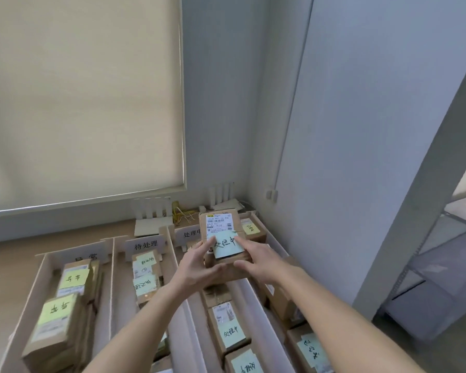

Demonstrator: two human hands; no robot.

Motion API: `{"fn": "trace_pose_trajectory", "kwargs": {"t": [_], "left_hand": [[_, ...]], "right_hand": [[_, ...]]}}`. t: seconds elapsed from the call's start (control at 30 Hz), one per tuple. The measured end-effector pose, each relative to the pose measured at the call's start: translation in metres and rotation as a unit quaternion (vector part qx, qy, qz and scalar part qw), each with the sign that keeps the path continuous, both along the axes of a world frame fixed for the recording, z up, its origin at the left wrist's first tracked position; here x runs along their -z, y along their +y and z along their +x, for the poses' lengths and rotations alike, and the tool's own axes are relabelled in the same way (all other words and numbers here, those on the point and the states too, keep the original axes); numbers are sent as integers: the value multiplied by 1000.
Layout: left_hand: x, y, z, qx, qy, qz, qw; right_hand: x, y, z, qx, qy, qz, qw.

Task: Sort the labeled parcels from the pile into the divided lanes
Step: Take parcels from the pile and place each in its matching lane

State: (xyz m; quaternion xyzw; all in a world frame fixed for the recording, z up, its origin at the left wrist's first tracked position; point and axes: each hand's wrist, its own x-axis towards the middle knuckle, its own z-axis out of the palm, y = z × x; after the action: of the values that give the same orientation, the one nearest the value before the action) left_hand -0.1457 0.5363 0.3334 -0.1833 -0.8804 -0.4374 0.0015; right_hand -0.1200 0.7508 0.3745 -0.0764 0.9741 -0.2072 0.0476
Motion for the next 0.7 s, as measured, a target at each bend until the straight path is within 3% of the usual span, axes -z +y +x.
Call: {"fn": "trace_pose_trajectory", "kwargs": {"t": [0.7], "left_hand": [[215, 72, 3, -109, -143, -17, 984]], "right_hand": [[223, 65, -56, -78, -183, -69, 978]]}}
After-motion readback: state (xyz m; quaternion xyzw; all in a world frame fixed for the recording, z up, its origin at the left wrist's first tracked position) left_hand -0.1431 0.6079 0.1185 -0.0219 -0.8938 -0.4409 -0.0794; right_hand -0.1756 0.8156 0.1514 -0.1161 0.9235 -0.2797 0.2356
